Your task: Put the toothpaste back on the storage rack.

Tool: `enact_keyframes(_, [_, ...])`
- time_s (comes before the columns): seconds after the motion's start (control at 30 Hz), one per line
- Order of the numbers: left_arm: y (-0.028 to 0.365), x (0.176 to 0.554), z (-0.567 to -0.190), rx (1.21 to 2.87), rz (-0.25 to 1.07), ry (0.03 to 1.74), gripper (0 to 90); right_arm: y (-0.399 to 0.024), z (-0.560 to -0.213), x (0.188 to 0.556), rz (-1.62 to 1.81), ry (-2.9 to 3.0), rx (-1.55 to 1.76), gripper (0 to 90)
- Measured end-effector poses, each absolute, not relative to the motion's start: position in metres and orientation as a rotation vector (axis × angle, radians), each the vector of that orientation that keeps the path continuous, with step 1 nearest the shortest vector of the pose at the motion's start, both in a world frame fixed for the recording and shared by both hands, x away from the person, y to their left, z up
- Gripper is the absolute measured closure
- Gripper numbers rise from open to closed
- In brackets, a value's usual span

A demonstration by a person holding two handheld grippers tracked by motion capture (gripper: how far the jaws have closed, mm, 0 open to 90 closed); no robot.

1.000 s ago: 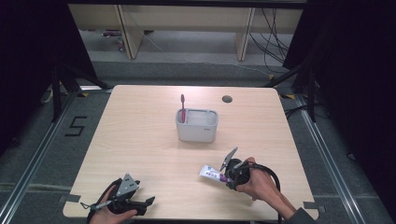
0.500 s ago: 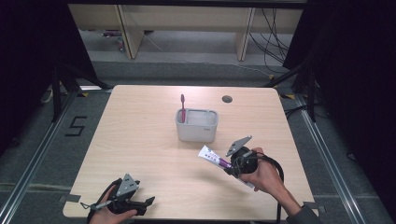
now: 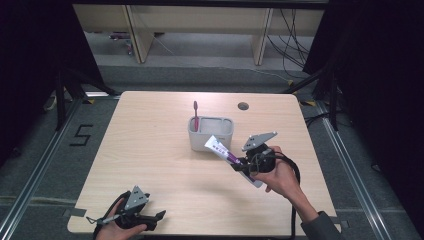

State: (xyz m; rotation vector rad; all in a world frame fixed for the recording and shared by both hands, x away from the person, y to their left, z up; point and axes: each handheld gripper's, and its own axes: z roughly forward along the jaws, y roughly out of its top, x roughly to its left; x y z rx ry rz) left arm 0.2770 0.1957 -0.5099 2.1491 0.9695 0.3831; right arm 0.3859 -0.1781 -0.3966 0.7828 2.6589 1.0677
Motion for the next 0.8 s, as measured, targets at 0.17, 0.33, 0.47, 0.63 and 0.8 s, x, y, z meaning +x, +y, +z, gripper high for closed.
enact_keyframes(0.17, [0.196,0.277,-0.510,2.149,0.383,0.969,19.3,-0.172,-0.382,0.393,1.177,2.612,0.772,75.8])
enact_keyframes(0.33, [0.196,0.277,-0.510,2.156,0.381,0.971,19.3,-0.169,-0.374,0.403,1.289,2.561,0.766,75.8])
enact_keyframes(0.47, [0.196,0.278,-0.510,2.153,0.383,0.971,19.3,-0.165,-0.365,0.414,1.370,2.496,0.764,75.7])
enact_keyframes(0.63, [0.196,0.278,-0.511,2.144,0.382,0.972,19.3,-0.158,-0.358,0.430,1.458,2.412,0.785,75.7])
enact_keyframes(0.8, [0.196,0.278,-0.510,2.152,0.380,0.971,19.3,-0.152,-0.358,0.441,1.501,2.357,0.805,75.7])
